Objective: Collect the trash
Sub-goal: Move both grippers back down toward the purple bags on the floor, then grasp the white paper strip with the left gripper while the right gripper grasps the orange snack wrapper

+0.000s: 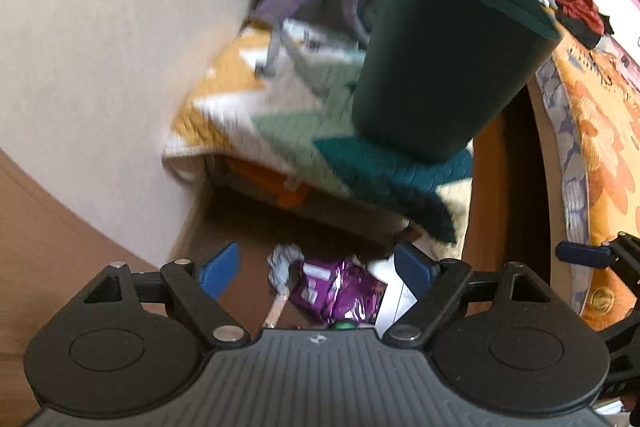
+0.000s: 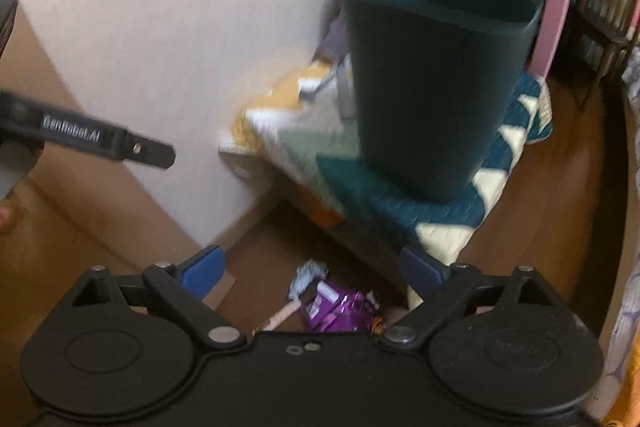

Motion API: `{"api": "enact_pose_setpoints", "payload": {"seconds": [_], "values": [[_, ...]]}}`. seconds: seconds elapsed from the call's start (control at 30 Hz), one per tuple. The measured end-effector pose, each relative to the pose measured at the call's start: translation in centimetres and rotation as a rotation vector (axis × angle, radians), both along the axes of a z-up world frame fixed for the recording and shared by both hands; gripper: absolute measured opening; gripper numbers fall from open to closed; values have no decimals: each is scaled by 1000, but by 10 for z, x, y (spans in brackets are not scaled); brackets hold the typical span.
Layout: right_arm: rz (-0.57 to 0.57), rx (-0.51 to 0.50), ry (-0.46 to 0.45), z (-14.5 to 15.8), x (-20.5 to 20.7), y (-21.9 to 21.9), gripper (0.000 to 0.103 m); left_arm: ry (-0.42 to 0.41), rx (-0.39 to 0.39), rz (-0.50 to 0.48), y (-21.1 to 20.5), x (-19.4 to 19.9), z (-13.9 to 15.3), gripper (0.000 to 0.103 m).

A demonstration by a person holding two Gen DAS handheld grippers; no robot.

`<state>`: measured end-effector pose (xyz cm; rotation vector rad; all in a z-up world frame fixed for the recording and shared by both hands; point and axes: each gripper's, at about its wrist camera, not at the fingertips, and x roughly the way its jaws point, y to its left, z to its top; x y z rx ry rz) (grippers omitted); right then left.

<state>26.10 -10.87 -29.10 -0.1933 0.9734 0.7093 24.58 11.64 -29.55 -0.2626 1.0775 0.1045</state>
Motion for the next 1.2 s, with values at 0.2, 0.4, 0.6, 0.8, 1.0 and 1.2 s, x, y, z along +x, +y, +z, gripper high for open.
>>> {"api": "enact_pose_setpoints", "payload": {"seconds": [0.2, 0.4, 0.6, 0.8, 1.0, 1.2], "values": [[81, -40, 68, -77, -19, 25, 95, 57, -28, -14, 2, -12, -91, 86], [141, -83, 137, -168, -31, 52, 95, 128, -4, -43, 0, -11, -198, 87], [198, -124, 177, -274, -42, 80, 93, 183, 16, -60, 0, -10, -310, 87], [239, -149, 193, -368, -41, 107, 89, 262, 50, -34, 1, -7, -407, 87], [270, -193, 229, -447, -43, 128, 82, 303, 50, -39, -1, 1, -479, 87], [276, -221, 247, -500, -48, 140, 75, 342, 6, -12, 8, 11, -531, 87]]}}
